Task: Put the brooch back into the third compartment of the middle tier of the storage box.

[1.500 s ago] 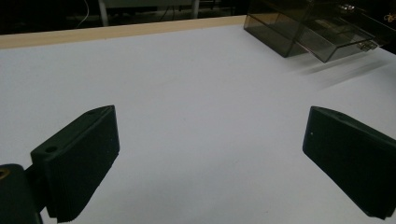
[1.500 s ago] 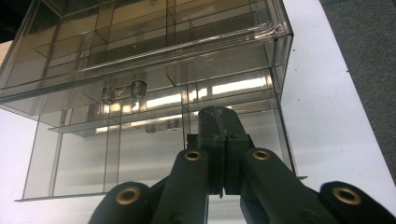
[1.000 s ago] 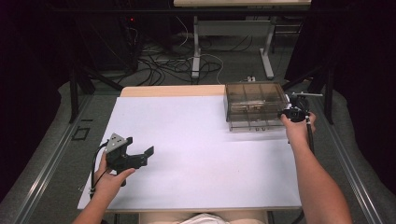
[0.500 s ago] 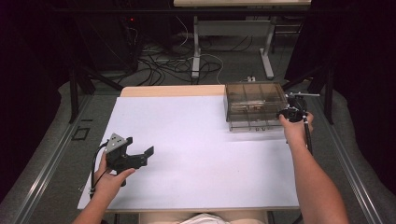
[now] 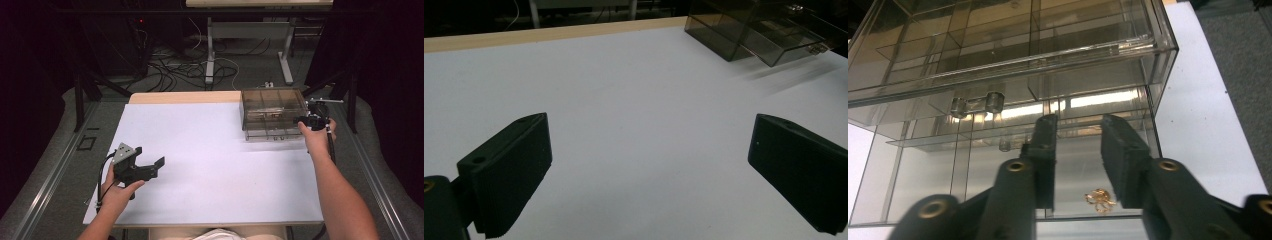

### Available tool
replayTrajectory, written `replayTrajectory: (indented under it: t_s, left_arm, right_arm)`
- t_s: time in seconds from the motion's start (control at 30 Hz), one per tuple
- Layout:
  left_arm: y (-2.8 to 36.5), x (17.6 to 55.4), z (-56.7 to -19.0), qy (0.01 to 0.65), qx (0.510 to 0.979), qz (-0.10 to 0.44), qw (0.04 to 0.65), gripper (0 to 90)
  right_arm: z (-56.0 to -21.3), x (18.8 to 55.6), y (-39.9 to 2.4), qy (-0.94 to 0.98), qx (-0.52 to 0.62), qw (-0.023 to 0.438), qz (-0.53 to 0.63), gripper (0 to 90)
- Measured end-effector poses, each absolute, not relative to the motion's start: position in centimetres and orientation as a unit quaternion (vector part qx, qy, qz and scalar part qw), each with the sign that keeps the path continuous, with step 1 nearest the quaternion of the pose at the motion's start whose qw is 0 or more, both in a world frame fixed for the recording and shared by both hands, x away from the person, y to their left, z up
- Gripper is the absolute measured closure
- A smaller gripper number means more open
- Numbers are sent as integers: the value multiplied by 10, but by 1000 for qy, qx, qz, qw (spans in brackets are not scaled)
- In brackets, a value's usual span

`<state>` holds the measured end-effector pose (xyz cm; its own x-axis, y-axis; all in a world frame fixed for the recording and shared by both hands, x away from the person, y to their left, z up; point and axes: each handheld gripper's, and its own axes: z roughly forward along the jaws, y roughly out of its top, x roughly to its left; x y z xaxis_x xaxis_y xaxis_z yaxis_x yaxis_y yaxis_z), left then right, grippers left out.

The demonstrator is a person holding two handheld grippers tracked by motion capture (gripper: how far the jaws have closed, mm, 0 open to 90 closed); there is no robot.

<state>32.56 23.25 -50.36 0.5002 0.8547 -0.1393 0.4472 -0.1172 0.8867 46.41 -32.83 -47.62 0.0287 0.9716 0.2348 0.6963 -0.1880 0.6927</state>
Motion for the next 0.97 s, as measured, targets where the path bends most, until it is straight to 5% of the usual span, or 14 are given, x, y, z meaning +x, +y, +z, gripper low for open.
replayTrajectory:
  t_s: [0.77,0.97]
  left_arm:
    - [233,326,-504,454,717,210,485,43]
    - [233,326,-504,456,717,212,483,43]
  right_arm:
    - [-469,448,-308,654,619,213,379,340]
    - [-470,431,-297,672,595,208,390,154]
